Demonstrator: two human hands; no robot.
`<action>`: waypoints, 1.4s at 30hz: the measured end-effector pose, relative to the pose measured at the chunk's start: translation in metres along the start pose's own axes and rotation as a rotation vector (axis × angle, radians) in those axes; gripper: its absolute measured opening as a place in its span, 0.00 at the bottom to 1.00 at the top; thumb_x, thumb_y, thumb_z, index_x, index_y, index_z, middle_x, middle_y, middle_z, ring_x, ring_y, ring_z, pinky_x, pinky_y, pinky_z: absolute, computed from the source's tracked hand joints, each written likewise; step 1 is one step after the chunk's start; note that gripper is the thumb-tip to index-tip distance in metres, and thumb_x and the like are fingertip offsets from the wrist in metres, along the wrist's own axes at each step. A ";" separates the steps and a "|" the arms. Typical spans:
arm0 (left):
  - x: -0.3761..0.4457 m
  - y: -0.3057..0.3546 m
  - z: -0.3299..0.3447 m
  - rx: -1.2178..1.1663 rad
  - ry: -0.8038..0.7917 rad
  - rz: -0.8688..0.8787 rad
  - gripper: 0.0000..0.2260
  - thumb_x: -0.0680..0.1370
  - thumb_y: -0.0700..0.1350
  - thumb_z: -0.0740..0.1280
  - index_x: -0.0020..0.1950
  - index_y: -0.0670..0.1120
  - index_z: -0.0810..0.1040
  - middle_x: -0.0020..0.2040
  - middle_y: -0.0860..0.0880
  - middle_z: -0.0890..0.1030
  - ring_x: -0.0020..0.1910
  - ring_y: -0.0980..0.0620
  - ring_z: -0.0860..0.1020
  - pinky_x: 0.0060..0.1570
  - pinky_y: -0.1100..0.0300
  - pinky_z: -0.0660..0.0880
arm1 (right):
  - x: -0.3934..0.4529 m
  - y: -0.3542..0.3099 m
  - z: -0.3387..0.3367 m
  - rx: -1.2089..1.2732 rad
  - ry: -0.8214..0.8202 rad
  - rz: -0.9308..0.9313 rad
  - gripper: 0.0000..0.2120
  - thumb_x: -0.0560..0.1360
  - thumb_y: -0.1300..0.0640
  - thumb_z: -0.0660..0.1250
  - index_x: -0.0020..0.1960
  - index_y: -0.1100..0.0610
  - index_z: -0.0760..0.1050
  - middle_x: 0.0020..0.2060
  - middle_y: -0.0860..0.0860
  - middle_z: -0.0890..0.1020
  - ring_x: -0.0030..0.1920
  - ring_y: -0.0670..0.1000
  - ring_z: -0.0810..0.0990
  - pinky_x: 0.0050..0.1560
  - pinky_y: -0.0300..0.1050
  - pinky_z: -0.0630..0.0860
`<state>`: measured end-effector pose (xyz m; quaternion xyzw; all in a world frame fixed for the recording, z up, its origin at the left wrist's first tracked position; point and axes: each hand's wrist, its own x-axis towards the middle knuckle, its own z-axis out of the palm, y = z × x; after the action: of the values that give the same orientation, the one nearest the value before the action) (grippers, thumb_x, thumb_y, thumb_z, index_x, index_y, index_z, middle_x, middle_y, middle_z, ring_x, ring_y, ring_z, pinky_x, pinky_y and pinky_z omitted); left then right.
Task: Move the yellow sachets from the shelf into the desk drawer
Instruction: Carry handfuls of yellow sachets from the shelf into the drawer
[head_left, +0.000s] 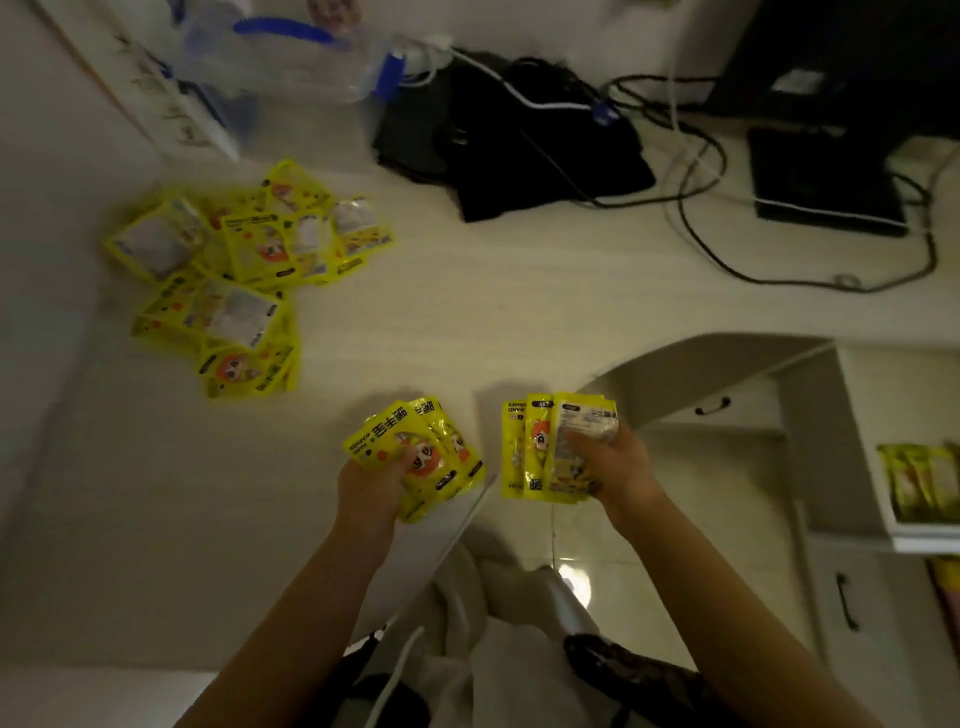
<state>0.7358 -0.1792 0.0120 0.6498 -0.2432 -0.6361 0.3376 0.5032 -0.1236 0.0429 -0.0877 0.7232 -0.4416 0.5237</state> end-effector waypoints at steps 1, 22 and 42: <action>-0.002 -0.002 0.008 0.016 -0.029 -0.005 0.12 0.72 0.35 0.71 0.55 0.44 0.81 0.51 0.43 0.84 0.51 0.41 0.82 0.48 0.46 0.79 | -0.005 0.003 -0.011 0.011 0.026 0.011 0.07 0.74 0.64 0.68 0.49 0.56 0.79 0.48 0.59 0.84 0.48 0.61 0.84 0.51 0.64 0.79; -0.162 -0.151 0.185 0.392 -0.398 -0.054 0.06 0.74 0.36 0.71 0.45 0.46 0.79 0.38 0.51 0.84 0.36 0.54 0.83 0.42 0.54 0.79 | -0.124 0.150 -0.279 0.390 0.439 0.101 0.09 0.73 0.63 0.69 0.52 0.57 0.76 0.49 0.57 0.84 0.49 0.59 0.83 0.54 0.63 0.79; -0.255 -0.238 0.398 0.577 -0.597 -0.080 0.08 0.72 0.35 0.72 0.46 0.46 0.79 0.43 0.47 0.84 0.40 0.49 0.83 0.37 0.54 0.79 | -0.131 0.171 -0.490 0.585 0.643 0.142 0.06 0.74 0.64 0.68 0.47 0.54 0.76 0.49 0.57 0.83 0.50 0.59 0.82 0.55 0.59 0.79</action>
<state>0.2956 0.1147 0.0174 0.5136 -0.4733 -0.7150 0.0313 0.2084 0.3229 0.0374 0.2561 0.6983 -0.5953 0.3040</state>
